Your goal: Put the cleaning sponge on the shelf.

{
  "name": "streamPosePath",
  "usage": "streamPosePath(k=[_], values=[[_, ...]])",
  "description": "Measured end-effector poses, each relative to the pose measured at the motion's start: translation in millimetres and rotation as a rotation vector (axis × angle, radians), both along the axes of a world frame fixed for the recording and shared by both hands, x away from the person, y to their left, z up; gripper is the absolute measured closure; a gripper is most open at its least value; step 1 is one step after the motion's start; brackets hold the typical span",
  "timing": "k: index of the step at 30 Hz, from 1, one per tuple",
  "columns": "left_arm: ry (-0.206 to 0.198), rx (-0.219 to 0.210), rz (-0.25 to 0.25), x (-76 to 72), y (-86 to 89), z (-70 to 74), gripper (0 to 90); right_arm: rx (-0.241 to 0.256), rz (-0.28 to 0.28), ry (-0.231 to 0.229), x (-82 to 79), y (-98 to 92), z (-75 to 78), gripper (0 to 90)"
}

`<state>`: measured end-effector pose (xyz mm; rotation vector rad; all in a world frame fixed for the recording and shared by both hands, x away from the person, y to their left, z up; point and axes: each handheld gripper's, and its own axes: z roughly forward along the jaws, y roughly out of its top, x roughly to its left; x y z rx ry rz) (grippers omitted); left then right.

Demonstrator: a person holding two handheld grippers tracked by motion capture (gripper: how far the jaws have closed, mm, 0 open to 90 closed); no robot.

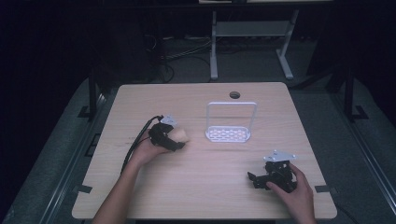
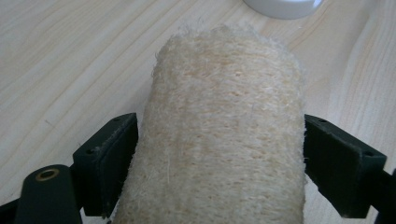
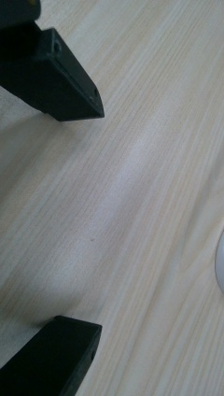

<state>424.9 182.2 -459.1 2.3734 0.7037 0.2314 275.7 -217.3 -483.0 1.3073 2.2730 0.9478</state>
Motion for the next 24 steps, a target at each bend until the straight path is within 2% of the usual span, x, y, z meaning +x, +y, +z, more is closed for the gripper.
streamPosePath(k=[2, 6, 15, 24], values=[[-0.002, 0.001, -0.004, 0.1, 0.8, -0.2, 20.2, 0.000, 0.000, 0.000, 0.0, 0.0, 0.0, 0.0], [-0.008, -0.002, -0.001, -0.2, 2.1, -0.3, 23.7, 0.000, 0.000, 0.000, 0.0, 0.0, 0.0, 0.0], [-0.011, 0.002, -0.008, -1.5, 3.1, -0.2, 25.5, 0.000, 0.000, 0.000, 0.0, 0.0, 0.0, 0.0], [0.000, -0.015, -0.003, -4.4, 1.9, 1.5, 25.6, 0.000, 0.000, 0.000, 0.0, 0.0, 0.0, 0.0]])
